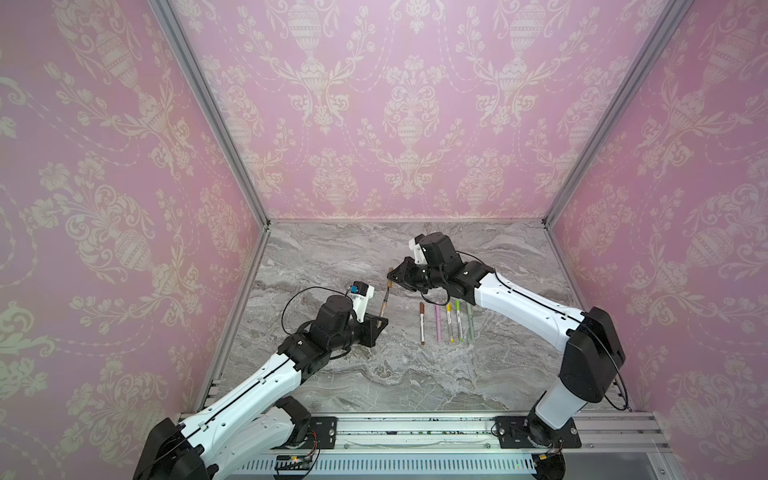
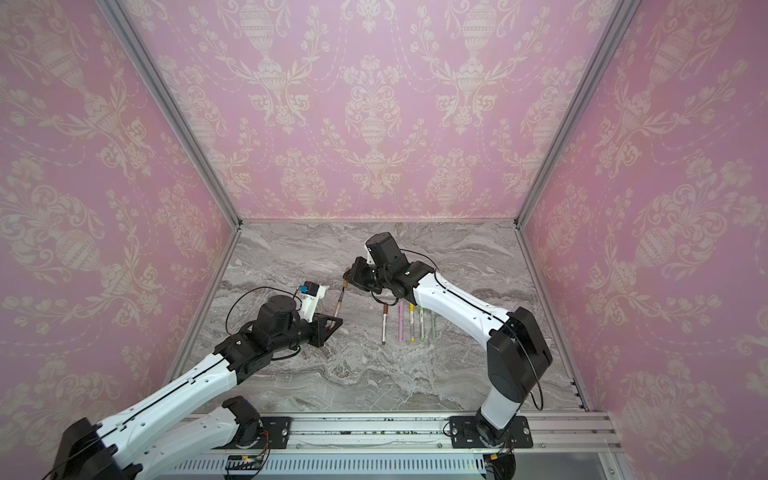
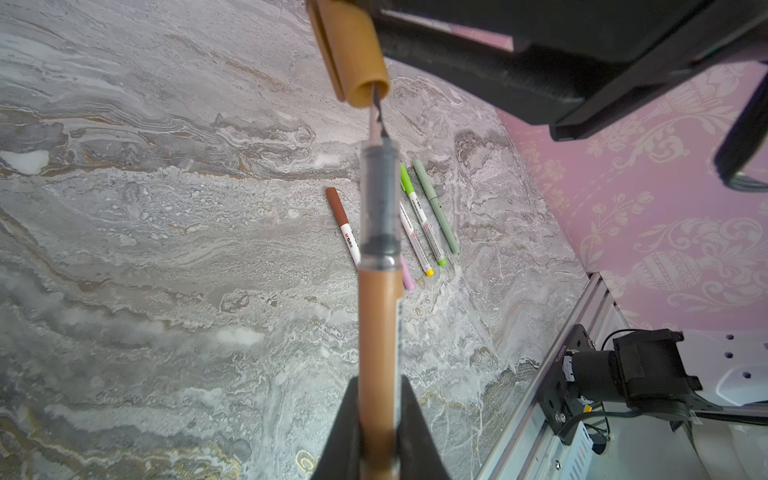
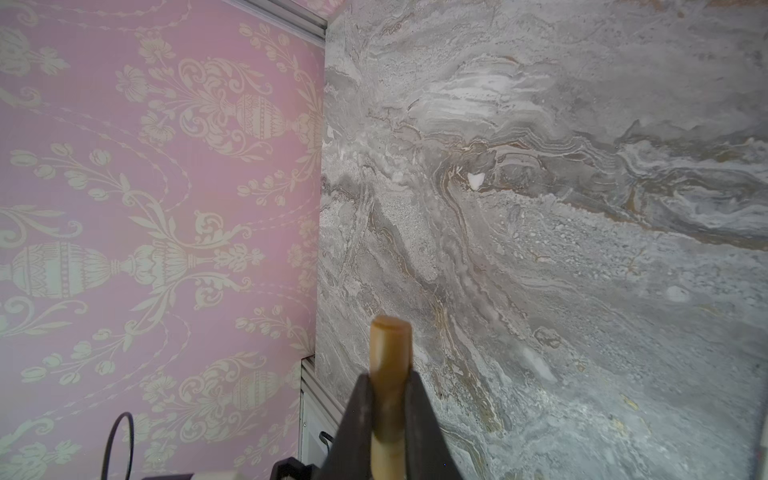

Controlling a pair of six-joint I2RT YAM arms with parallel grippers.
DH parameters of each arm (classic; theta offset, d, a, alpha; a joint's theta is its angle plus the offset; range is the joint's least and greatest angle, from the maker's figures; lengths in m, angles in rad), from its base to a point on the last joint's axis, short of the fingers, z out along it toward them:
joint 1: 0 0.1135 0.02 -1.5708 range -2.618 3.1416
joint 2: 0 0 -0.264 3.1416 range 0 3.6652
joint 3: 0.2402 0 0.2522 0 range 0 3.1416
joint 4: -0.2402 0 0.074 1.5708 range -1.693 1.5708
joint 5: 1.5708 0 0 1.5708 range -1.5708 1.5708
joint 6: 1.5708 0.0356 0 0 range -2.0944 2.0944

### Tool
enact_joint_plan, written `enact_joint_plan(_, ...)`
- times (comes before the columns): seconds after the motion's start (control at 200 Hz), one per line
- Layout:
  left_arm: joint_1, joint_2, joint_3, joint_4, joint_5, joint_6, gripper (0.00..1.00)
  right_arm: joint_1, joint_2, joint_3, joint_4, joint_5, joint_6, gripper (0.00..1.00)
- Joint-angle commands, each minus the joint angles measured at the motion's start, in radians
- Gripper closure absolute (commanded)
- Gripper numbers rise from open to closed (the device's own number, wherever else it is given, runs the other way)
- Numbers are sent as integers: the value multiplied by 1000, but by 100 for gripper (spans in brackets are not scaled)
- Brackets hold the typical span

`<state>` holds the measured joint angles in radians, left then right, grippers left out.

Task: Insert the pens into the pen caps
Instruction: 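Carry the tan cap over the fountain pen nib held by the left gripper, then press the tan cap down onto the fountain pen with the right gripper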

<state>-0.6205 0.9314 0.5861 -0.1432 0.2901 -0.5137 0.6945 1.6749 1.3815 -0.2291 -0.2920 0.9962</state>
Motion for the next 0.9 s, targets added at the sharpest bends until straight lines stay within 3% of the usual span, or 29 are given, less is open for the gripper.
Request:
enact_joint_plan(0.0, -10, -4, 18, 5, -38, -1, 100, 11, -43, -12, 8, -10, -7, 100)
enact_joint_plan(0.505, -9, -11, 19, 42, -65, -35, 100, 67, -53, -36, -2, 24, -53, 100)
enact_joint_plan(0.896, -9, -12, 46, 115, -177, -58, 100, 135, -71, -71, 27, 58, -103, 100)
